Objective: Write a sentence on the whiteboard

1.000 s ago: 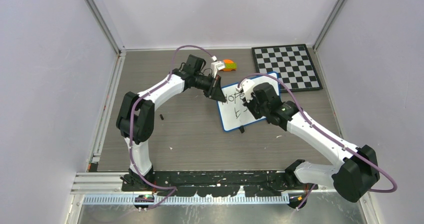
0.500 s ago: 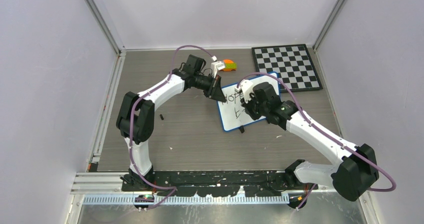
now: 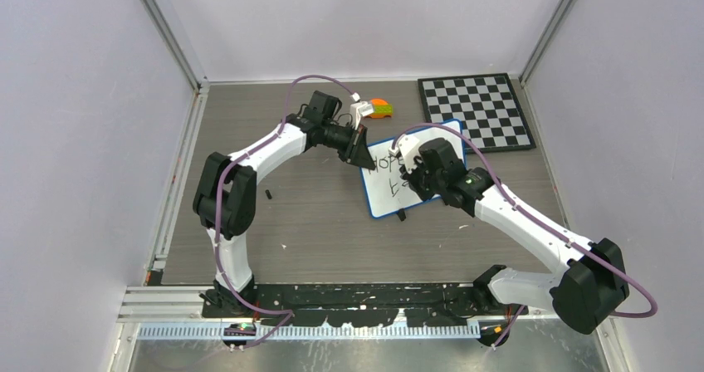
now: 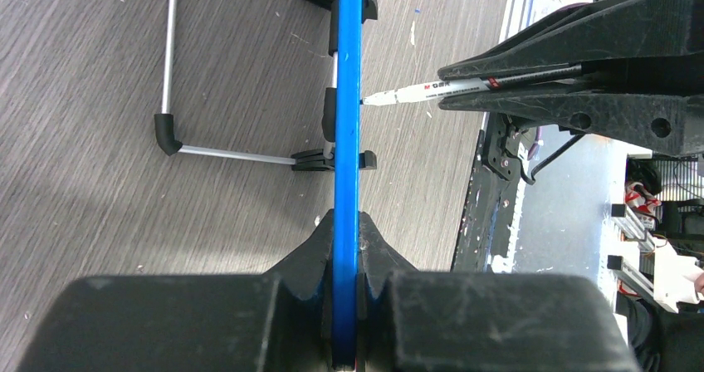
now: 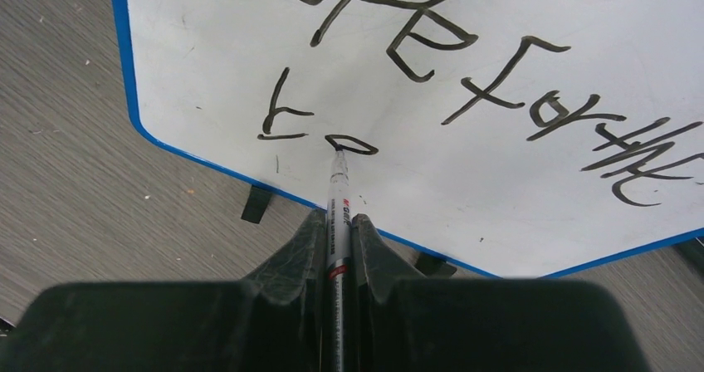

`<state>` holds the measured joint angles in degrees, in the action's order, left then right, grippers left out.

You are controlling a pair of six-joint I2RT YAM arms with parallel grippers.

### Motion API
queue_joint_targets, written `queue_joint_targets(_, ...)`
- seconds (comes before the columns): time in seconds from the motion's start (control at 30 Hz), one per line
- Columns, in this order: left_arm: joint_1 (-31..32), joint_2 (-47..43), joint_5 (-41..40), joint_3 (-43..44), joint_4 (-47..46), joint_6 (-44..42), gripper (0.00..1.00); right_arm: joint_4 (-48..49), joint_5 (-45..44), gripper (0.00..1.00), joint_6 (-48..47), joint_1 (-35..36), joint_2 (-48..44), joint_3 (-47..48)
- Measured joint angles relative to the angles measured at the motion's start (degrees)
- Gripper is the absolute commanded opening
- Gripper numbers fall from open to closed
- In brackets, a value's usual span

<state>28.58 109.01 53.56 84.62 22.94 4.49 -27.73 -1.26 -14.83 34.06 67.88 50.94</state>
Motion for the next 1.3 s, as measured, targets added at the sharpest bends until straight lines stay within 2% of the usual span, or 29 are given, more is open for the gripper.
queue_joint_targets(0.37, 0.00, 0.00, 0.04, 0.00, 0.00, 0.04, 0.00, -1.40, -2.25, 0.00, -1.27, -0.50, 0.00, -0.04)
queue_joint_targets(0.67, 0.00, 0.00, 0.20, 0.00, 0.02, 0.07, 0.00, -5.53, -0.55, 0.00, -0.85, -1.92, -2.84, 1.07)
queue_joint_targets(1.3, -0.04, 0.00, 0.15, 0.00, -0.02, 0.85, 0.00, -0.94, -5.14, 0.00, 0.42, -2.80, -0.39, 1.44)
